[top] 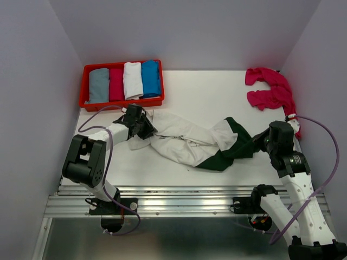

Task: Roll the t-shirts
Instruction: Flatten out the T-shirt at the center of the board.

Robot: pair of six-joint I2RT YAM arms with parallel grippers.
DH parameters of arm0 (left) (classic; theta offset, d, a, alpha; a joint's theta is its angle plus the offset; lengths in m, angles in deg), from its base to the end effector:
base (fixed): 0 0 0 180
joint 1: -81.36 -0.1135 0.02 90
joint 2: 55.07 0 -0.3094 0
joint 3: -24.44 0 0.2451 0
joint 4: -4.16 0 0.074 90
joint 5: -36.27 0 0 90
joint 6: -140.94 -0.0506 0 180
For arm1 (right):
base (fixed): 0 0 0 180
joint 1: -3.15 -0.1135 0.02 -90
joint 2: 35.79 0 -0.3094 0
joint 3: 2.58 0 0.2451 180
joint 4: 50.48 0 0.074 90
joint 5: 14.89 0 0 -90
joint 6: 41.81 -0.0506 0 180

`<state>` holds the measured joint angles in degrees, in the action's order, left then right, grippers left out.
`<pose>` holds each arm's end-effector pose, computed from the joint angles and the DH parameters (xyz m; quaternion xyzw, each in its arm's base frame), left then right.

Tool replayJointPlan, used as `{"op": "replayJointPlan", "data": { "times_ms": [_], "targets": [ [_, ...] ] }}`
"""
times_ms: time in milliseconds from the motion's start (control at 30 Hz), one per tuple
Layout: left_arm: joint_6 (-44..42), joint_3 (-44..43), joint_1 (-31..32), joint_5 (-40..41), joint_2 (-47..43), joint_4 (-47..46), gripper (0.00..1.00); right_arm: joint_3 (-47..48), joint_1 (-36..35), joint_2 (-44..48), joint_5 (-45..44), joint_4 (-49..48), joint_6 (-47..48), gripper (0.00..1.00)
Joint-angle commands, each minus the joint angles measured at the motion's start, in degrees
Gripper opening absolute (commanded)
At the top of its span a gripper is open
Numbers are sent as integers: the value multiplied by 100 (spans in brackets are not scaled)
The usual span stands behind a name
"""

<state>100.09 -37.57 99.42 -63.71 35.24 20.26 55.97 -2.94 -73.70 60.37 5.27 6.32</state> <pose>0.3072 -0.1094 0.2201 -0.2136 0.8938 -0.2804 0.2771 0.1066 -0.0016 0.3193 0.3266 0.8194 0.0818 0.4639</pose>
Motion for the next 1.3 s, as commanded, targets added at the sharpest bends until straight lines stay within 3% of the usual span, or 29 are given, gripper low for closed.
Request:
{"op": "replayJointPlan", "data": {
  "times_ms": [0, 100, 433, 533, 633, 667, 767, 1033, 1133, 1267],
  "targets": [
    [8, -279, 48, 128, 5, -149, 45, 1, -7, 73, 68, -230, -23, 1],
    [-37, -314, 48, 163, -39, -149, 50, -8, -7, 82, 77, -212, -15, 1],
    [-168, -560, 74, 339, 110, 18, 46, -52, -7, 73, 138, -230, -41, 1],
    [-212, -630, 101, 339, 216, 26, 37, -61, -7, 91, 130, -230, -58, 1],
    [-300, -701, 127, 295, 295, 70, 5, -44, -7, 100, 121, -212, -58, 1],
    [-326, -831, 118, 303, 295, 192, 0, -35, -7, 100, 121, -212, -58, 1],
    [-484, -1192, 118, 514, 120, 561, 0, 27, -7, 108, 68, -159, -50, 1],
    [-740, -1598, -22, 682, -1312, 1467, 0, 211, -7, 442, -441, 113, -67, 1],
    [-775, -1203, -31, 594, -2004, 1862, 0, 264, -7, 539, -512, 253, -111, 1],
    [-512, 208, -22, 243, -3025, 2161, 0, 325, -7, 618, -468, 403, -181, 1]
  ]
}}
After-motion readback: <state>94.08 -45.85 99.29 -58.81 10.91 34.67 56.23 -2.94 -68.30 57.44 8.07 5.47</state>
